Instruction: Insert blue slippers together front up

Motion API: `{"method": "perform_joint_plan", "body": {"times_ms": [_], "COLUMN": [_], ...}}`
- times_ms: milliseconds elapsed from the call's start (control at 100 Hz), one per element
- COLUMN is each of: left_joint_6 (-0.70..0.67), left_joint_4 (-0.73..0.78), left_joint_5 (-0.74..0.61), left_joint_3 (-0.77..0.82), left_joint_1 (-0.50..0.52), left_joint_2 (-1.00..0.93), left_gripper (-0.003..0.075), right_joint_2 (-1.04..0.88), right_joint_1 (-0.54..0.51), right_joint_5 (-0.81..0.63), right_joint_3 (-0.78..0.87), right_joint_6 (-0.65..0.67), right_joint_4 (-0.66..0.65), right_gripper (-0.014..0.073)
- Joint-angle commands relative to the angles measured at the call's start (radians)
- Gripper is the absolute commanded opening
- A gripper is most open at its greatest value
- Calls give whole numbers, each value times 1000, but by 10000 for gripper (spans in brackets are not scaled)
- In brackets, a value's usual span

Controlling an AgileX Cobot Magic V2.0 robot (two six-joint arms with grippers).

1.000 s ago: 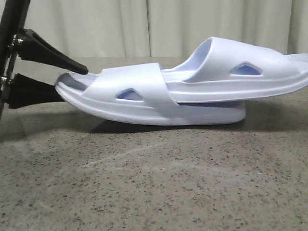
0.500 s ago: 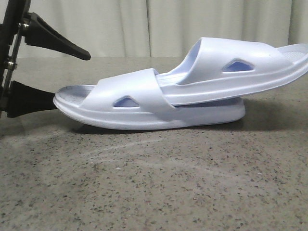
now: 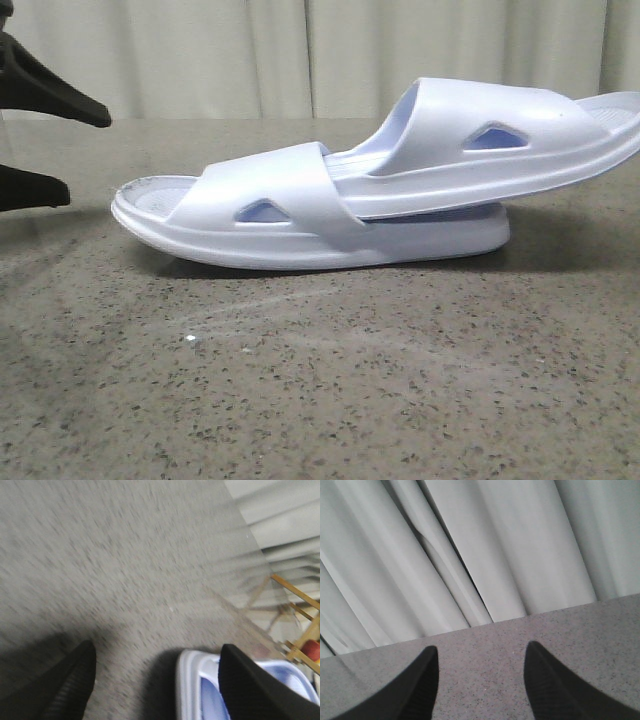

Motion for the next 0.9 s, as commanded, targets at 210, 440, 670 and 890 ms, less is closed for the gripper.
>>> {"method": "perform_joint_plan", "body": {"times_ms": [210, 440, 670, 890], "left_joint_6": [308, 415, 415, 411], "left_joint_4": [-67, -4, 118, 133], "left_joint_5": [31, -173, -415, -430], "left_joint_3": [-28, -28, -28, -9], "left_joint_1": [110, 130, 130, 130], "left_joint_2": [-184, -415, -649, -806], "left_gripper": [457, 457, 457, 457], "right_joint_2": [-3, -3, -3, -5], "right_joint_1": [-9, -9, -34, -111], "right_joint_5": [-49, -36, -13, -1], "right_joint_3": [-36, -36, -36, -36], "right_joint_6": [-14, -14, -14, -14], "right_joint_4": [-135, -217, -272, -308], "right_gripper": [331, 331, 331, 331]}}
